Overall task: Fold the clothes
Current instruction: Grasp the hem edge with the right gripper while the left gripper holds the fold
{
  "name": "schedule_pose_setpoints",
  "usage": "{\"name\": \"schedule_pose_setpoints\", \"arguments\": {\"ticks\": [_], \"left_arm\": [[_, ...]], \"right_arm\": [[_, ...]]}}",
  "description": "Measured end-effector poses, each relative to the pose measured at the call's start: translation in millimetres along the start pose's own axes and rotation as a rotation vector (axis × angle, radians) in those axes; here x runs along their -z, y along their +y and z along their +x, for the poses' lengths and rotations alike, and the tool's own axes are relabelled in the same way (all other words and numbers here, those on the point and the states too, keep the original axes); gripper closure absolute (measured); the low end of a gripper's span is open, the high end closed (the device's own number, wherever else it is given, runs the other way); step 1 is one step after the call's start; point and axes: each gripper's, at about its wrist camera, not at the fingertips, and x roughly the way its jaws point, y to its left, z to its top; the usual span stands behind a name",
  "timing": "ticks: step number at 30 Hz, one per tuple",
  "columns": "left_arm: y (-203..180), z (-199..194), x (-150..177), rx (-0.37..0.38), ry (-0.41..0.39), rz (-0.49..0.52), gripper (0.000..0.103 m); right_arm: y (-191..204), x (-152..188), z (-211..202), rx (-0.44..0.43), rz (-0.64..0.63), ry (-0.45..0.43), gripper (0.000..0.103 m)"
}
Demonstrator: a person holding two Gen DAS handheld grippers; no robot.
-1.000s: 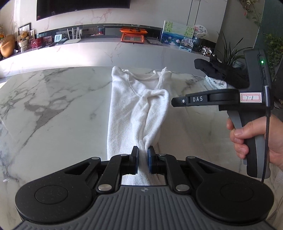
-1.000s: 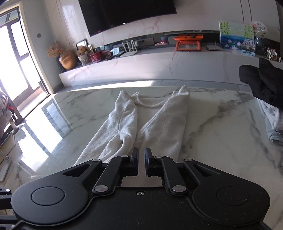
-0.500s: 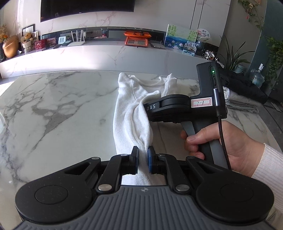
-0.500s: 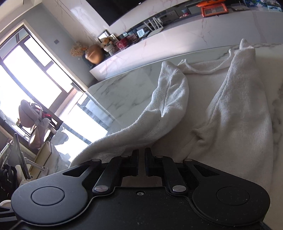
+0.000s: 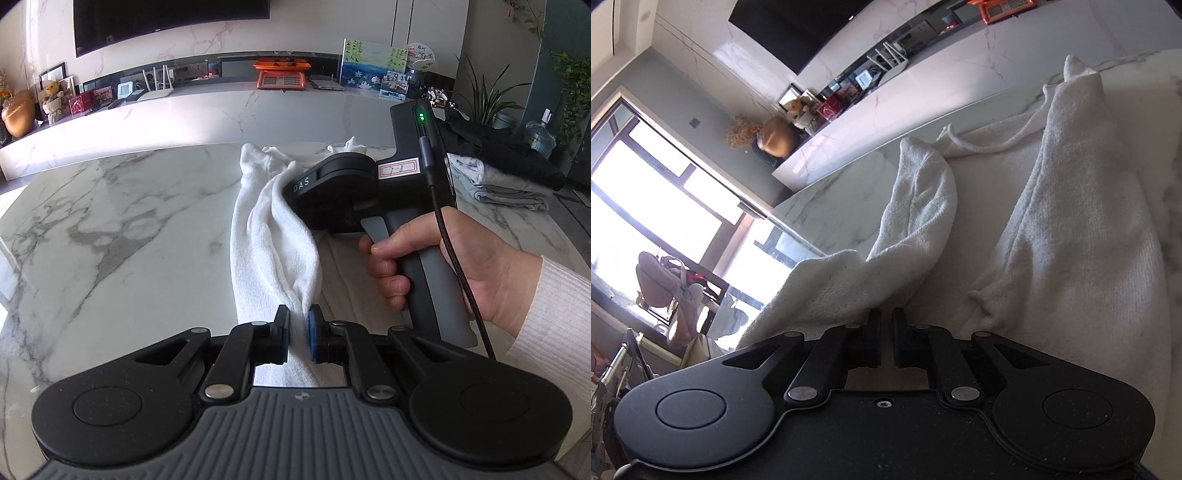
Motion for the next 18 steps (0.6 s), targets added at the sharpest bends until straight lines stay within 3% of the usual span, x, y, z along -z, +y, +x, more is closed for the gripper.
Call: {"name": "schedule_pose_setpoints", "arguments": {"ticks": [6,9,14,18], "left_arm": [[2.4,7.0,3.7,-0.024,0.022,0.015,0.094],[0.0,10.4,6.6,-0.011,0.029,0.024,0.094],[-8.8,20.4,14.0,0.005,0.054,0.039,0.093],[-10.7,23.4,17.4,0.005,0.063,0.04,0.093]], "right_arm": [[0.3,-1.4,11.4,-0.035,0.036,0.022,0.099],[-0.4,-2.4,-3.0,0.005,0.014,0.012,0.095],[1.3,-10.9,-49.9,0.131,-0.057,-0.092,0.095],[2.1,-30.2,-58.3,0.145,-0.049,-0.117,0.09]]}}
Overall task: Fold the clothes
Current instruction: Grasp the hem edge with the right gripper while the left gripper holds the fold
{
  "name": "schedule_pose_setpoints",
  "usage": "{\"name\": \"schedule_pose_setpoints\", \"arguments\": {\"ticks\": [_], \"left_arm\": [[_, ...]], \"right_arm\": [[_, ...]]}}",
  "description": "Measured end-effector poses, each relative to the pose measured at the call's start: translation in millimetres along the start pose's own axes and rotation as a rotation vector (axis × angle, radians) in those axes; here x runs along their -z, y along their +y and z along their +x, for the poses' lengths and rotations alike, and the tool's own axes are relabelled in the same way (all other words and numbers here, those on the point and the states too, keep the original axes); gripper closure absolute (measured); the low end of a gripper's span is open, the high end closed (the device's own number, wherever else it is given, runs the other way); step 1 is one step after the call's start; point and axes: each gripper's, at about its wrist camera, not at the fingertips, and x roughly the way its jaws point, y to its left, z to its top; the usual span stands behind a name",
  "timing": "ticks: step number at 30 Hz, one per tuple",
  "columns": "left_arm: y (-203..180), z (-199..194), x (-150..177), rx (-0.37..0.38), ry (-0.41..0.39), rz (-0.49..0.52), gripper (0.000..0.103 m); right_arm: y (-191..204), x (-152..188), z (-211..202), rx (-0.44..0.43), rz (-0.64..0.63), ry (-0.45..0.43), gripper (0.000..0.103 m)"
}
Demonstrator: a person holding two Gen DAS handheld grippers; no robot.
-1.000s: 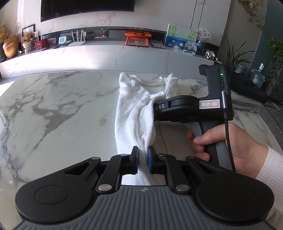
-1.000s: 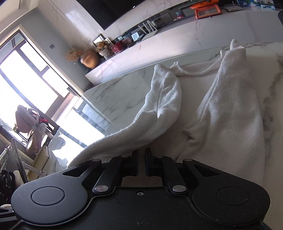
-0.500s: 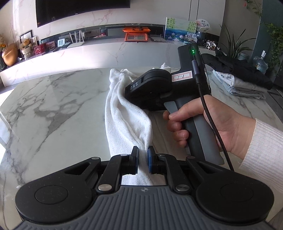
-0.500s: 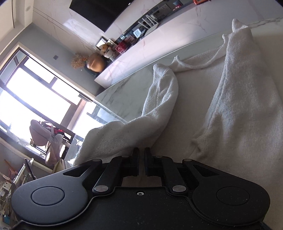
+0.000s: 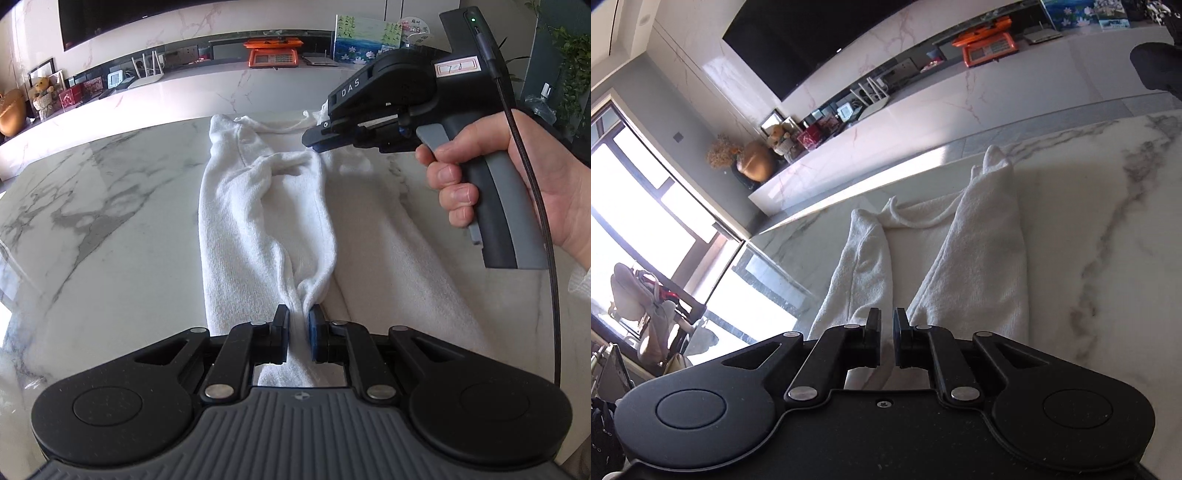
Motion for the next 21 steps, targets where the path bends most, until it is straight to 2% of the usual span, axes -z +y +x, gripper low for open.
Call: {"name": "schedule_pose_setpoints", "arguments": {"ticks": [2,8,10,11,12,16,21], "left_arm": [[0.7,0.1,0.7,0.002,0.003,-0.004,0.093],[1.6,-3.7,2.7,0.018,-0.005,-0.02,0.093],[1.8,-6.7,3.0,0.025,-0.012,-0.02,0.093],[1.8,-9.0,3.1,0.026,-0.016,-0.017,0.093],[1.6,-10.4,3.0,0.024,-0.02,-0.014,0.093],[-1.3,-14.1,3.0,0.003,-0.02,0.022,0.093],[-8.3,-5.0,5.8,0.015,0.004,0.056,0.093]], "right_arm": [[3.8,-9.4,10.1,0.0,0.002,0.027,0.08],[24.4,1.0,47.8,0.049,-0.077,0.149,0.08],[29.6,5.7,52.5,0.056,-0.102,0.137,0.083],[30.8,6.9,54.8,0.05,-0.098,0.136,0.09],[30.6,6.9,57.9,0.032,-0.071,0.134,0.091],[28.5,3.8,69.5,-0.11,0.079,0.087,0.094],[34.6,0.0,81.3,-0.027,0.041,0.084,0.096]]}}
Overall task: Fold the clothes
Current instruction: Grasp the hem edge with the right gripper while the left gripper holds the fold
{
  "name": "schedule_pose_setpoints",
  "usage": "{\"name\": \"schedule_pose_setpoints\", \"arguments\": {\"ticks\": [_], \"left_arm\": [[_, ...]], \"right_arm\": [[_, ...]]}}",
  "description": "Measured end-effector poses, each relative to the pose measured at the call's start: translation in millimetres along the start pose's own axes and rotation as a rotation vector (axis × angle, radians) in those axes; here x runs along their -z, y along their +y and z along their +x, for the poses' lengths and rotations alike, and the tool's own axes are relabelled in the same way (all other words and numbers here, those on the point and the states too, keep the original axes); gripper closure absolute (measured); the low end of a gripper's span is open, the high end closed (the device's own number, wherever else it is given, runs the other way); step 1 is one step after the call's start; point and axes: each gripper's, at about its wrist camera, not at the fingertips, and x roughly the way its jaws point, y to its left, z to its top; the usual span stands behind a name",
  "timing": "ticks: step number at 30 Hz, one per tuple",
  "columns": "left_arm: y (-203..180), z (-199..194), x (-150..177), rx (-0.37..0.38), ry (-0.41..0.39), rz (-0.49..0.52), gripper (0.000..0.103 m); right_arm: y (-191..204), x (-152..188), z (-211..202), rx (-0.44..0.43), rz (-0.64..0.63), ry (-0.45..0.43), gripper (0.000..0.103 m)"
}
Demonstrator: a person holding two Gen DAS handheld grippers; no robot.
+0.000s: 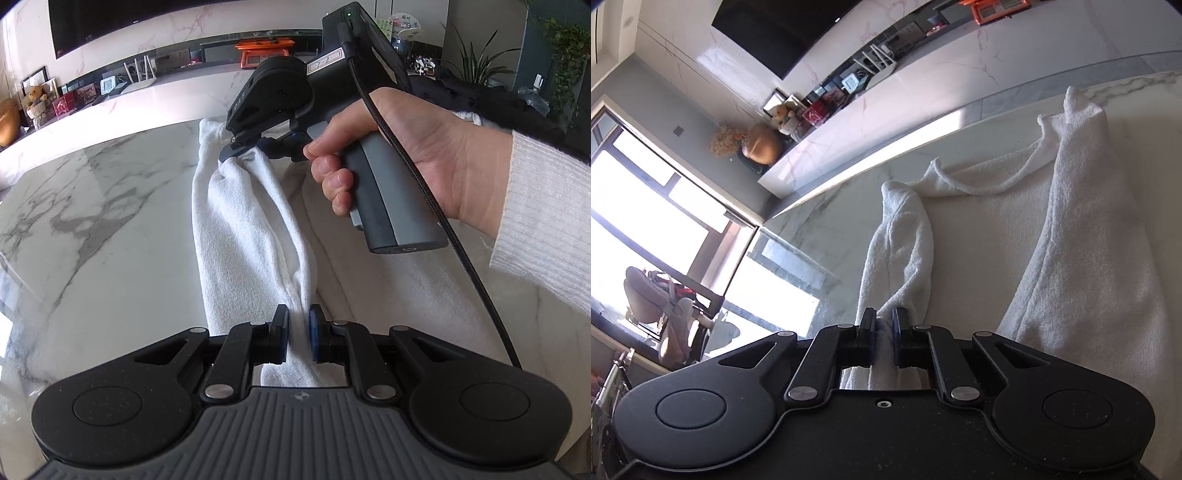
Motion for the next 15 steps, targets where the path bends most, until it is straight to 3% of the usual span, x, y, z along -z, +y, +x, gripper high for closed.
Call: {"name": "schedule_pose_setpoints", "arguments": {"ticks": [4,7,9,11,15], "left_arm": [[-5.0,3.4,3.2,0.029,-0.001,0.033,0.088],[-3.7,0.9,5.1,0.042,-0.013,0.018,0.083],[-0.1,-6.3,6.5,0.078,-0.036,-0.016,0.068],[-0.3,-14.1,9.3,0.106,-0.051,-0.023,0.063],[-7.1,-24.6,18.8,0.1,-0.035,0.022,0.063]], "right_arm": [[-13.9,-0.4,-13.1,0.103,-0.03,-0.019,0.095],[-27.1,-1.2,-24.4,0.083,0.005,-0.028,0.092],[-22.4,-1.4,-36.2,0.082,-0.031,-0.074,0.087],[-15.2,0.0,-50.5,0.072,-0.079,-0.112,0.086],[-3.1,15.5,-61.9,-0.028,-0.133,-0.025,0.086]]}}
